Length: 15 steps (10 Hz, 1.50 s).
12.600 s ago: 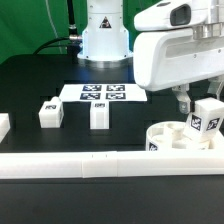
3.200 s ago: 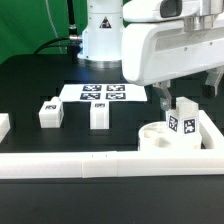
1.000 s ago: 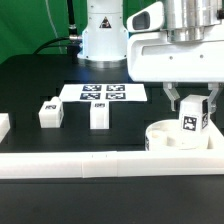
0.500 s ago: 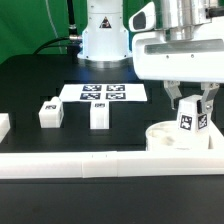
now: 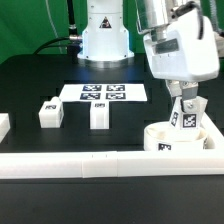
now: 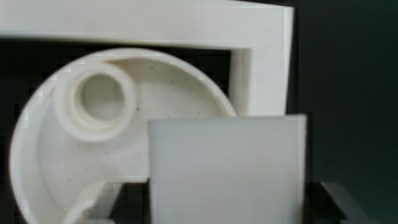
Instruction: Assemble stool
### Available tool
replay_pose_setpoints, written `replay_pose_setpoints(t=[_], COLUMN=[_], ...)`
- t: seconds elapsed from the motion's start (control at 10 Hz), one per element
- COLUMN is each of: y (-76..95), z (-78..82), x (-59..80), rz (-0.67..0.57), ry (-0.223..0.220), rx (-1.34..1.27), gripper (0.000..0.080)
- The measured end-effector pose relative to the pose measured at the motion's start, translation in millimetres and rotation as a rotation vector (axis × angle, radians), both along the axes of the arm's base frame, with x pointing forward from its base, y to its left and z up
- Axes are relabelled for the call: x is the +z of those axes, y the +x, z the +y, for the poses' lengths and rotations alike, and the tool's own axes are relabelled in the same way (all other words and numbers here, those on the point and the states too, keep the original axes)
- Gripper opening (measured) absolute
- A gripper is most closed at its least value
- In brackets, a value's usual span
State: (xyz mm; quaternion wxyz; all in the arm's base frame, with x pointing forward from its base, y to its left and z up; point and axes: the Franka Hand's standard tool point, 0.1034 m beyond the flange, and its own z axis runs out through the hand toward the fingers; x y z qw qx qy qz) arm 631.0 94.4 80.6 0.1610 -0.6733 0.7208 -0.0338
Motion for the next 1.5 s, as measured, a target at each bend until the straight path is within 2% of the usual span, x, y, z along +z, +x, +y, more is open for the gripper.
replay_pose_setpoints(t=[0.6, 0.9, 1.1, 1.2, 1.5], y=[-2.5, -8.4, -14.4, -20.2, -26.3], z=[5.9, -6.8, -4.6, -3.1, -15.1], x=[-2.2, -4.0, 0.0, -3.0, -6.9], rz=[0.053, -0.018, -0.074, -0.069, -0.060], ry=[0.118, 0.200, 0.239, 0.260, 0.288], rx=[-0.316, -0.599, -0.761, -0.826, -0.936], gripper=[0.0340, 0.0340, 0.0340, 0.0340, 0.0340])
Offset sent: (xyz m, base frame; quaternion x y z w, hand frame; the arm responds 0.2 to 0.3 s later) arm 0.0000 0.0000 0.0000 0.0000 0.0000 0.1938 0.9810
